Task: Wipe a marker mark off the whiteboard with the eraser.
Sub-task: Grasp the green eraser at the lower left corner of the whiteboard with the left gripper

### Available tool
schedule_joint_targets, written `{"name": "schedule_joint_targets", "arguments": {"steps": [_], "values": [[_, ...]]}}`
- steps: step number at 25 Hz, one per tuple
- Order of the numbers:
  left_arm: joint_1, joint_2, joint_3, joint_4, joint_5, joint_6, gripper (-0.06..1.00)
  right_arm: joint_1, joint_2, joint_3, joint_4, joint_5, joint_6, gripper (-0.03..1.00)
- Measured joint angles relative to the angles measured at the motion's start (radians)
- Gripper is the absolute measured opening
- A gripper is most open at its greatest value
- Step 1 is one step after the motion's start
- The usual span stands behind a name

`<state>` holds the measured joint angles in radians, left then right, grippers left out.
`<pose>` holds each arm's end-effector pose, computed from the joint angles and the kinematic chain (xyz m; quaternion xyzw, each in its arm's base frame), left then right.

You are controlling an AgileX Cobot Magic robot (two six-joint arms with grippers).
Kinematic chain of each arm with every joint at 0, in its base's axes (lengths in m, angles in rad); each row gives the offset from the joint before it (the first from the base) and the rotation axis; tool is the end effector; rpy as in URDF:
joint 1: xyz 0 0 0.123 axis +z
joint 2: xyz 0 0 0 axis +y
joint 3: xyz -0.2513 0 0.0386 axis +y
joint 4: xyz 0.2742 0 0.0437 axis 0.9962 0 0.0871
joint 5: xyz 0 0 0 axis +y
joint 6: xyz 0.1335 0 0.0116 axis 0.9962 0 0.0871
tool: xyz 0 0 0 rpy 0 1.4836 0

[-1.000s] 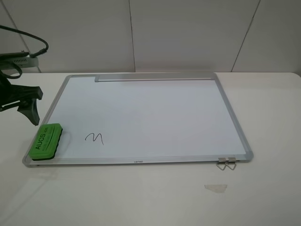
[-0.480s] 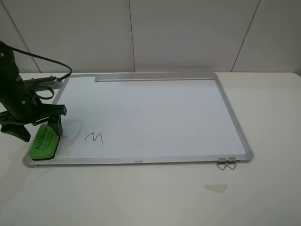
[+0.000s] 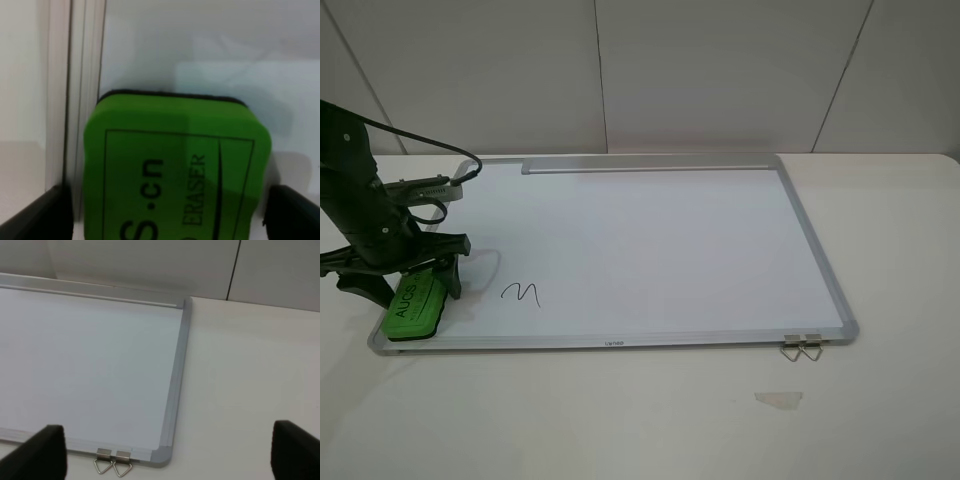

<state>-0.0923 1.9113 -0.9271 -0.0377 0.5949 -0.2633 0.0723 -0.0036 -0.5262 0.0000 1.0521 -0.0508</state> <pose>0.3174 -0.0322 0.0093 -0.1004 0.9941 -0.0180 0.0368 0.0844 0.0061 0.2804 -0.0519 0.8415 0.0058 0.5378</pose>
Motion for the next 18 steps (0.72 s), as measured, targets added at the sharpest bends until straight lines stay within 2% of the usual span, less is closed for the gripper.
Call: {"name": "schedule_joint_targets", "arguments": {"steps": [5, 7, 9, 10, 18], "values": [[0.0, 0.001, 0.0, -0.008, 0.001, 0.008, 0.77, 0.0, 0.0, 0.0, 0.0, 0.0, 0.0, 0.82], [0.0, 0.002, 0.0, -0.014, 0.006, 0.006, 0.72, 0.0, 0.0, 0.0, 0.0, 0.0, 0.0, 0.82], [0.0, 0.004, 0.0, -0.012, 0.012, -0.001, 0.61, 0.0, 0.0, 0.0, 0.0, 0.0, 0.0, 0.82], [0.0, 0.004, 0.0, -0.012, 0.013, -0.003, 0.59, 0.0, 0.0, 0.0, 0.0, 0.0, 0.0, 0.82], [0.0, 0.004, 0.0, -0.012, 0.018, -0.008, 0.59, 0.0, 0.0, 0.0, 0.0, 0.0, 0.0, 0.82]]}}
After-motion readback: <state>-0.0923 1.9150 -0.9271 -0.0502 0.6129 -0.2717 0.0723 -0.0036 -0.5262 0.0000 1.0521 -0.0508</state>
